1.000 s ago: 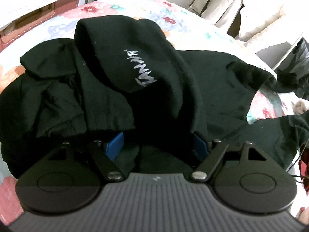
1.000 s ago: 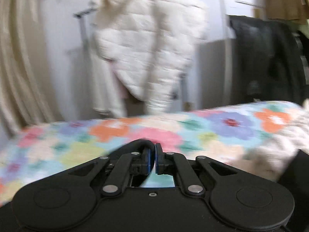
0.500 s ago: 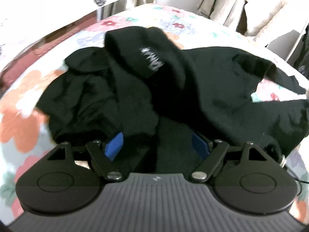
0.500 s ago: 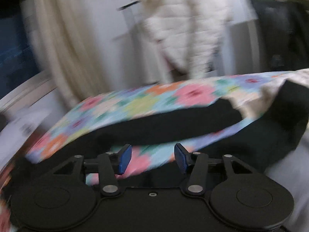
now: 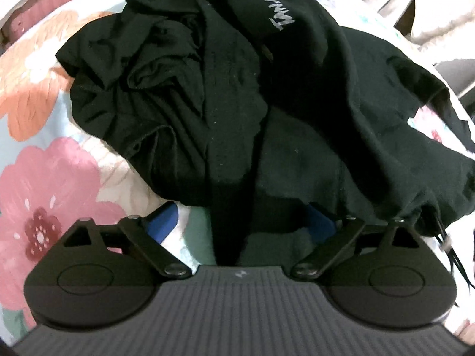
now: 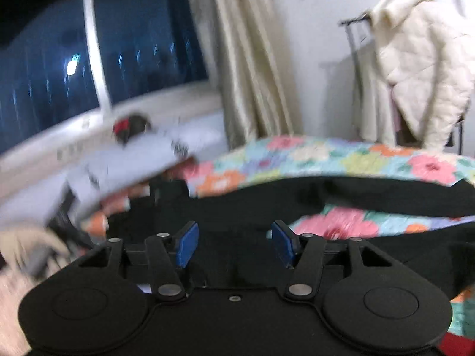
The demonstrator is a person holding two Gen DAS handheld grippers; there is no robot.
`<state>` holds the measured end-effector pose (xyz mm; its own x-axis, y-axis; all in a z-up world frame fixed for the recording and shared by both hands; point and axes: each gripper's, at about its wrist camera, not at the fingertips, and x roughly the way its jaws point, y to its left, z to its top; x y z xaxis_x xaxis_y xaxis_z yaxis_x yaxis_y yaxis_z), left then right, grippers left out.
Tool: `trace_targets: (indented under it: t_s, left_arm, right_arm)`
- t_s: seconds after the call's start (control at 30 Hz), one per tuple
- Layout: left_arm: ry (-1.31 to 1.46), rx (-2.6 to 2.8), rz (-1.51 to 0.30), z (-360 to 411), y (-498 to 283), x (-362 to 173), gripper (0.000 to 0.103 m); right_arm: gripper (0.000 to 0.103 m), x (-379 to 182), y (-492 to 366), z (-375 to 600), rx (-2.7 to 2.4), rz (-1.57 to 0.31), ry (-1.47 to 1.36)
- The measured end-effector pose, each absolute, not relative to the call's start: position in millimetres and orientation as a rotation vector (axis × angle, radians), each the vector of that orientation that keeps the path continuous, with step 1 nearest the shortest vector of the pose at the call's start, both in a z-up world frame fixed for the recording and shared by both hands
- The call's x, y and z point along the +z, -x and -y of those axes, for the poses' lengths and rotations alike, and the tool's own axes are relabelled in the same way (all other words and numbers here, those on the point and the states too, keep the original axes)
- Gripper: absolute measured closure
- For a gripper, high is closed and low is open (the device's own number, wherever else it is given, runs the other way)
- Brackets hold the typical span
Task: Fold clothes
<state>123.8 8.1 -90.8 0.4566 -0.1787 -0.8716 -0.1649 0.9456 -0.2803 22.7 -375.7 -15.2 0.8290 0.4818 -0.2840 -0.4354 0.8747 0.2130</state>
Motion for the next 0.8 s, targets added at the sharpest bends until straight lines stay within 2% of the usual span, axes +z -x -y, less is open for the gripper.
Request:
trace_targets:
  t_s: [0.17,0.23,0.37,0.4,0.47,0.5,0.53,0.57,0.67,0.8]
  left_arm:
    - [0.352,0.004,-1.111,-6,-124,-92,0.005]
    - [0.371,0.018,-1.112,-6,-124,-94,0.000]
    - [0.373,0.059,-1.096,1,-125,-99,0.000]
    - [0.363,0.059,-1.078,3,-124,-98,0.003]
    - [0.304,0.028,-1.028,11,-120,-91,0.055]
    - [0.263,0.022,-1.011,14,-117,-86,0.060]
    - [0.269,-0.006,-0.981,14,-111,-78,0.083]
    - [0.286,-0.041,-0.946,12,-105,-69,0.095]
    - [0.388,-0.079,-0.809,0,-78,-42,0.095]
    - [0.509,-0.093,-0.683,-14,-55,-25,0.095]
  right_arm:
    - [0.037,44,25,396,0.529,-0.274,-0.178]
    - [0.024,59,37,402,0.568,-0.295,-0.223]
    - [0.021,54,36,397,0.642,-0.396,-0.248]
    - [0.021,45,32,392,0.635,-0.398,-0.228]
    - [0.021,18,16,371,0.598,-0.426,-0.161]
    - [0.021,1,4,356,0.571,-0.440,-0.098]
    - [0.021,-17,-8,337,0.549,-0.441,-0.009]
    - [0.021,-32,-17,321,0.542,-0.435,0.076]
    - [0.022,-82,-49,267,0.553,-0.474,0.319]
    - [0.022,-116,-68,221,0.638,-0.486,0.442]
